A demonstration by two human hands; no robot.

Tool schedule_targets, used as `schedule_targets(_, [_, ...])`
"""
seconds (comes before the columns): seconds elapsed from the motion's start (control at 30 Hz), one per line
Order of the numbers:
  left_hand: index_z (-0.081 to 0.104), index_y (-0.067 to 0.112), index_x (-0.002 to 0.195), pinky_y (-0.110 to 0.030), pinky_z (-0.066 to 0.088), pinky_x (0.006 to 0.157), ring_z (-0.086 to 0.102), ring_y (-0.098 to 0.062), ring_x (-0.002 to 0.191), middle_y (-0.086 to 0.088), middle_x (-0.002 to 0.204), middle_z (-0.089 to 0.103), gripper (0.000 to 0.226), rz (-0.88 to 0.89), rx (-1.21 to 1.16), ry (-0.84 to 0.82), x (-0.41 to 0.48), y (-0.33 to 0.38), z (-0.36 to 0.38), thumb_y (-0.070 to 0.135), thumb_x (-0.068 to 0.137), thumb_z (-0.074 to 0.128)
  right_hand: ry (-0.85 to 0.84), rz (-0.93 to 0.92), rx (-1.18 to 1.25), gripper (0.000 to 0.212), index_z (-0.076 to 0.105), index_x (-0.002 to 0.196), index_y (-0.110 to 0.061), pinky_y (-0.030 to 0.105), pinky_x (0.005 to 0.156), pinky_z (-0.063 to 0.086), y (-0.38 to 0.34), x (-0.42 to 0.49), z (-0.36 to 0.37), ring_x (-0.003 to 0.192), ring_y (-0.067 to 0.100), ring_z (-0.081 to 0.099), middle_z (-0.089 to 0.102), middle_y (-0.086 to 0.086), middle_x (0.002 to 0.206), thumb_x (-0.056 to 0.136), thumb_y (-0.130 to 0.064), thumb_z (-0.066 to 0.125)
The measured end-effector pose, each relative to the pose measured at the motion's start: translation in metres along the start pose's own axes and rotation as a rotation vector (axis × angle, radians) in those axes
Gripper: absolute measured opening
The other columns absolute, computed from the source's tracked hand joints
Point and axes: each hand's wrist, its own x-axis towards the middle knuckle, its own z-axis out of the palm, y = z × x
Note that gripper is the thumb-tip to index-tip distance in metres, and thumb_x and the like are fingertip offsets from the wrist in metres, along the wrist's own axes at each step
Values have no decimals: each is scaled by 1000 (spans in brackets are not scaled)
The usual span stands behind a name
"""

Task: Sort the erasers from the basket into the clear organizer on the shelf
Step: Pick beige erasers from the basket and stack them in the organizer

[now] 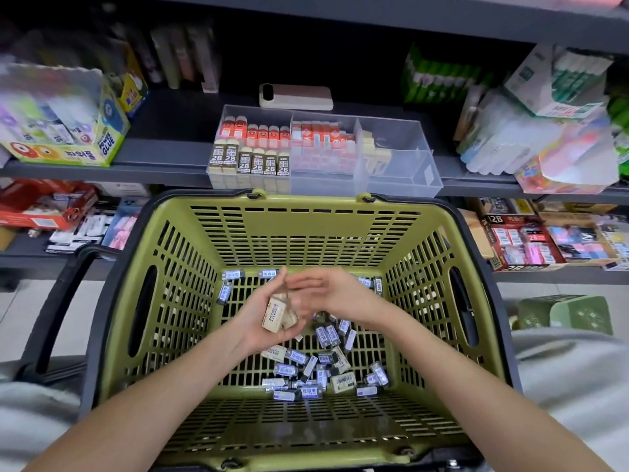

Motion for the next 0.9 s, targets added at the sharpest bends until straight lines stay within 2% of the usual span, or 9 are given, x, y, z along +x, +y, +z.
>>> schedule_targets(0.07, [73,9,92,-26,53,47,64,-26,67,-15,83,67,44,6,22,-3,-3,6,2,49,72,69,125,18,121,29,61,115,-12,23,65,57,7,8,-13,90,23,70,69,4,97,87,-4,62])
schedule_targets(0.1, [72,11,95,-24,50,43,63,-26,65,-16,83,67,42,13,26,-11,-4,8,3,46,74,68,246,26,34,27,60,115,-8,24,64,58,14,15,-20,86,22,69,69,5,95,88,-6,61])
schedule_targets(0.17, [72,11,98,-20,43,36,61,-24,60,-16,79,65,38,16,-9,-34,-5,10,5,42,76,67,438,62,-423,27,62,116,-9,27,79,54,36,31,-35,95,16,64,68,4,104,89,-13,61])
schedule_targets(0.23, [72,11,96,-18,38,33,59,-22,56,-15,76,63,36,28,-34,-38,-5,12,5,41,79,65,443,120,-772,34,61,122,-14,27,92,45,58,46,-42,109,15,58,63,2,121,89,-23,61])
schedule_targets(0.3, [73,10,93,-17,37,32,58,-21,55,-14,75,62,35,49,-44,-30,-6,14,3,41,80,64,418,166,-897,41,56,128,-16,31,98,42,77,58,-42,118,21,51,59,2,129,89,-27,62])
schedule_targets(0.57, [73,8,86,-16,35,31,54,-19,49,-12,72,59,32,81,-89,25,-12,26,7,37,77,65,407,184,-1188,35,57,118,-12,33,86,42,100,68,-35,108,25,47,56,7,113,88,-28,61])
schedule_targets(0.63, [70,8,92,-16,35,31,54,-18,49,-12,71,58,32,86,-65,30,-17,30,11,36,78,65,403,171,-1037,27,55,110,-11,33,79,44,85,61,-34,100,25,54,59,6,106,87,-24,60])
schedule_targets(0.77, [69,10,96,-16,34,30,53,-17,48,-11,70,59,30,129,63,-14,-28,46,31,33,78,64,348,107,-296,20,52,98,-10,40,72,53,23,28,-47,74,22,60,62,9,94,84,-3,65])
schedule_targets(0.9, [72,11,91,-17,34,31,52,-17,49,-9,69,60,25,251,113,-90,-37,71,67,30,75,67,282,-70,124,27,67,104,-15,23,64,54,-35,-18,-75,67,15,62,68,7,88,80,-1,66])
